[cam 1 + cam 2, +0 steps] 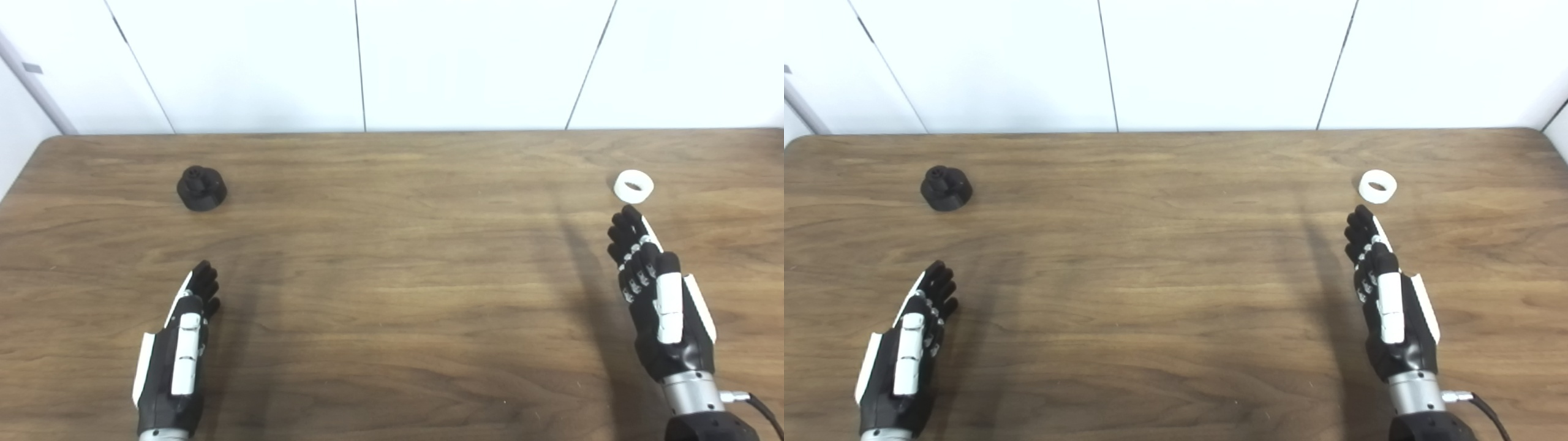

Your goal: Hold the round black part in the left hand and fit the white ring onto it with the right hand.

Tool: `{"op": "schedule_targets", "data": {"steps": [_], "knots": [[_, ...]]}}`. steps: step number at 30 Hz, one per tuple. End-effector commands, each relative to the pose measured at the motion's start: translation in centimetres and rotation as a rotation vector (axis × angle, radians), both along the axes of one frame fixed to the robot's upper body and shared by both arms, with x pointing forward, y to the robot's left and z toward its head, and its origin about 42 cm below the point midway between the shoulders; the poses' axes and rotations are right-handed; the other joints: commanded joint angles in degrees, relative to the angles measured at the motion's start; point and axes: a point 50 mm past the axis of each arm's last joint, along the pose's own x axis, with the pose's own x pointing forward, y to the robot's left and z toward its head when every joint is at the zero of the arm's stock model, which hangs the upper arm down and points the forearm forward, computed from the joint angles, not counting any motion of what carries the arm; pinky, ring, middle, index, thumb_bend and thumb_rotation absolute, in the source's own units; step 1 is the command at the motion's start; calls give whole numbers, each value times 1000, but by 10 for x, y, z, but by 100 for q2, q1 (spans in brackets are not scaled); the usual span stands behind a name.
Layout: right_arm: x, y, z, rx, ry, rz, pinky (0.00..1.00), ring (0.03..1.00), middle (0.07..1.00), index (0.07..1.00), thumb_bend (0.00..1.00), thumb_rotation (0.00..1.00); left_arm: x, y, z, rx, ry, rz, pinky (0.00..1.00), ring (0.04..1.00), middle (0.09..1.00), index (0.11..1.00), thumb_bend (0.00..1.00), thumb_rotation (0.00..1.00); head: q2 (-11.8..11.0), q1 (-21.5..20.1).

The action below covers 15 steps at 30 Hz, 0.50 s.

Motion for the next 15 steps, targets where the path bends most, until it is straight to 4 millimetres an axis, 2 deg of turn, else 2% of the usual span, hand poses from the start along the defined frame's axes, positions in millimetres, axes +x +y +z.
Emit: {"op": "schedule_targets", "data": {"steps": [1, 9, 15], "knots": [[-54, -3, -13, -20, 99, -13, 1000, 981, 967, 956, 615, 1000, 6, -6, 13, -30, -75, 13, 979, 963, 952, 954, 504, 891, 0, 8], [-55, -3, -13, -19, 103, -23, 1000, 985, 966, 945, 617, 1000, 6, -5, 13, -25, -79, 10, 981, 963, 952, 959, 501, 900, -4, 1], [-55, -6, -16, -16, 105, -16, 1000, 988, 973, 949, 620, 1000, 4, -9, 11, -28, -71, 7, 972, 956, 946, 956, 536, 889, -184, 300]]}}
